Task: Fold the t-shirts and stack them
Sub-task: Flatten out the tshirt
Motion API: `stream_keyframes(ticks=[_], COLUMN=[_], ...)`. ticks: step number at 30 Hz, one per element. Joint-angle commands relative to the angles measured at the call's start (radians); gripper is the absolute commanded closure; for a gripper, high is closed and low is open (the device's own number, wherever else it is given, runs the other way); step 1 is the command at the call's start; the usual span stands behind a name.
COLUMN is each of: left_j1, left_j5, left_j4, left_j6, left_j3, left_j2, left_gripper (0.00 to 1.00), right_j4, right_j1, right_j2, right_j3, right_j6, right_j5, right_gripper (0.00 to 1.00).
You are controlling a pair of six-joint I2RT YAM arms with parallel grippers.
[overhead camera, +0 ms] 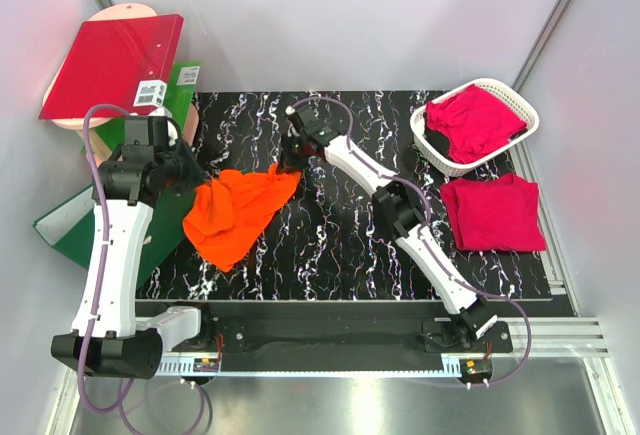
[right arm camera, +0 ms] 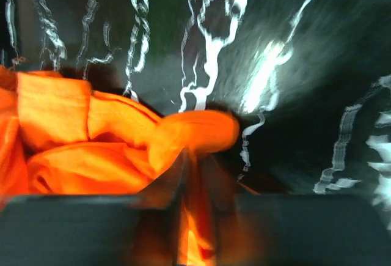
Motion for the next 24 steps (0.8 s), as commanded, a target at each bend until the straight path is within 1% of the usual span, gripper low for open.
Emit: stream_keyframes(ticks=[1,4,7,10,11,13,14,16,17,21,23,24], left_j1=[0.003,0.003,0.003,0.003,0.003,0.003,0.003,0.003,0.003,0.003,0.003,0.003], left_j5=[0.031,0.032,0.039,0.043,0.052,0.055,0.055,0.054,0.054,0.083,0.089,0.094], left_j4=[0.051,0.051,0.056,0.076,0.083,0.111,0.122,0.151,0.163,0.246,0.272,0.293], left_j6=[-0.004,0.003,0.003,0.000,-0.001,-0.003,-0.003,-0.001,0.000,0.000,0.000,-0.003], left_j3=[0.013,0.021,0.031,0.035,0.036,0.041,0.044,0.056,0.059,0.103,0.128,0.160], left_j2=[-0.001,0.001,0.001,-0.001,0.001,0.004,0.008,0.021,0.036,0.090,0.134,0.151], left_gripper=[1.00,1.00,1.00,1.00,1.00,1.00,1.00,1.00,1.00,1.00,1.00,1.00], right_j4=[-0.015,-0.044,-0.077,-0.089,-0.089,-0.089,-0.088,-0.086,-0.086,-0.086,-0.084,-0.084], right_j1=[0.042,0.043,0.040,0.023,0.017,0.000,-0.004,-0.021,-0.029,-0.086,-0.133,-0.153], right_j2=[0.057,0.031,-0.041,-0.160,-0.233,-0.315,-0.391,-0.461,-0.528,-0.671,-0.746,-0.769], right_j3=[0.016,-0.001,-0.007,-0.041,-0.069,-0.109,-0.145,-0.173,-0.197,-0.236,-0.257,-0.264], right_j6=[0.027,0.004,-0.048,-0.099,-0.129,-0.152,-0.177,-0.215,-0.243,-0.301,-0.318,-0.324], right_j5=[-0.022,-0.004,0.075,0.165,0.217,0.277,0.327,0.407,0.471,0.582,0.642,0.661], right_gripper=[1.00,1.00,1.00,1.00,1.00,1.00,1.00,1.00,1.00,1.00,1.00,1.00])
